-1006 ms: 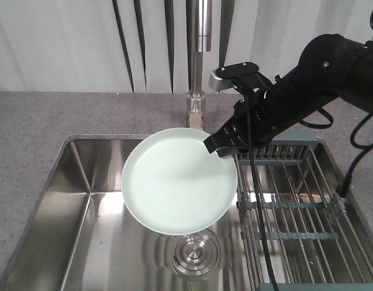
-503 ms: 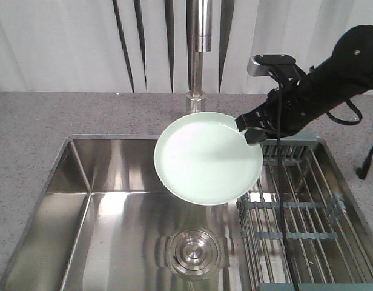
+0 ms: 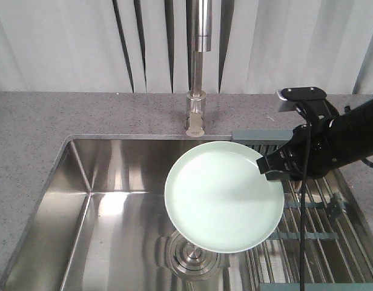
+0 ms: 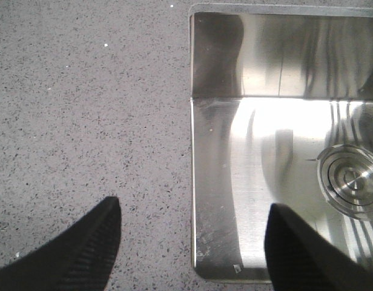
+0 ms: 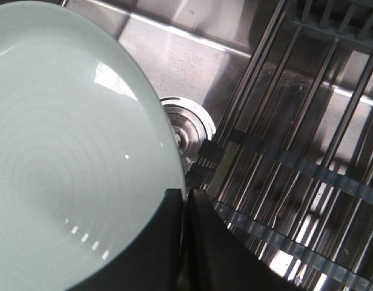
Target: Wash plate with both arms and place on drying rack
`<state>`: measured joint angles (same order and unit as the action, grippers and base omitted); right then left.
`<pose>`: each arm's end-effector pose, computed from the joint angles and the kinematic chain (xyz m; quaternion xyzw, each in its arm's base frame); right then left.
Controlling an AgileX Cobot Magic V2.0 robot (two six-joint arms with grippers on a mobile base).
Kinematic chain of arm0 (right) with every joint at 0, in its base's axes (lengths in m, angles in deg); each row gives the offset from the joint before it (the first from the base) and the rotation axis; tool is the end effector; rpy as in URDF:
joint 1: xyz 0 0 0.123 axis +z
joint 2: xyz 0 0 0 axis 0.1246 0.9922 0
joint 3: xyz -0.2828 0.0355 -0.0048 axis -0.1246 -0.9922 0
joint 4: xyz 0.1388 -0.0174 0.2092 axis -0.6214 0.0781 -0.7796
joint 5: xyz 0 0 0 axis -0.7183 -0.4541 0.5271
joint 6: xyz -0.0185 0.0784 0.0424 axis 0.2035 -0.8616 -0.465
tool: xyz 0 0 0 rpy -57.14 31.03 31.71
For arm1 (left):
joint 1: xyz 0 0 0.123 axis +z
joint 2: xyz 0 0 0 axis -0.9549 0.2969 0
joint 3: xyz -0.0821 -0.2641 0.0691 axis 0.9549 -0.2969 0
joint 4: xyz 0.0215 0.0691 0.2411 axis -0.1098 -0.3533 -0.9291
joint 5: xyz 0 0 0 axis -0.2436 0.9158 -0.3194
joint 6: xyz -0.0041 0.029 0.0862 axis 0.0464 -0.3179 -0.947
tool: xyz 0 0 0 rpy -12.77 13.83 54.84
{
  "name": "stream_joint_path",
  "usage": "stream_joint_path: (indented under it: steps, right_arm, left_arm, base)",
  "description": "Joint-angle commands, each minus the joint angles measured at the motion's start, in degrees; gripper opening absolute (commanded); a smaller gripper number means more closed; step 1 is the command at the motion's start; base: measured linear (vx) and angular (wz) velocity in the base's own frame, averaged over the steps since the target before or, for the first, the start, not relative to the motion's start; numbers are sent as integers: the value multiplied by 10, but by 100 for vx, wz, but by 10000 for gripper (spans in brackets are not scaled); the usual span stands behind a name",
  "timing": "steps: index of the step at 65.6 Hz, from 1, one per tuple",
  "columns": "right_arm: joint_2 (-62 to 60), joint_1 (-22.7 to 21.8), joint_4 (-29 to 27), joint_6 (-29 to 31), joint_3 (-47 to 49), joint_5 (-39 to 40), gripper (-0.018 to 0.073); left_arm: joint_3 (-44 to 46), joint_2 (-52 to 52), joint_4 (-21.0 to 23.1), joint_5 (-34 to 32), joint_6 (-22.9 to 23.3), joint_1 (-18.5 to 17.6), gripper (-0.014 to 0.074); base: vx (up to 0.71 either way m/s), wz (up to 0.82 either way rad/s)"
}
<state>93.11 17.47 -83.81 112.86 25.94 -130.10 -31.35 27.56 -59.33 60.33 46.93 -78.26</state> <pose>0.2867 0.0837 0.2841 -0.1760 0.9415 0.1769 0.2267 0.0980 -0.0100 0.3141 0.0027 0.9125 -0.0410 0.4070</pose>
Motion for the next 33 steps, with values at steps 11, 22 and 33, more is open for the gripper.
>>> stream_joint_path:
  steps: [11, 22, 33]
  right_arm:
    - [-51, 56, -26, -11, -27, 39, -1]
    - [-49, 118, -29, -29, -26, 74, -1]
    - [-24, 158, -32, -40, 3, 85, -1]
  left_arm:
    - [14, 0, 1, -32, 5, 1, 468]
    - [14, 0, 1, -32, 5, 1, 468]
    - [14, 0, 1, -32, 5, 1, 468]
  base:
    - [0, 0]
    - [0, 0]
    - [0, 0]
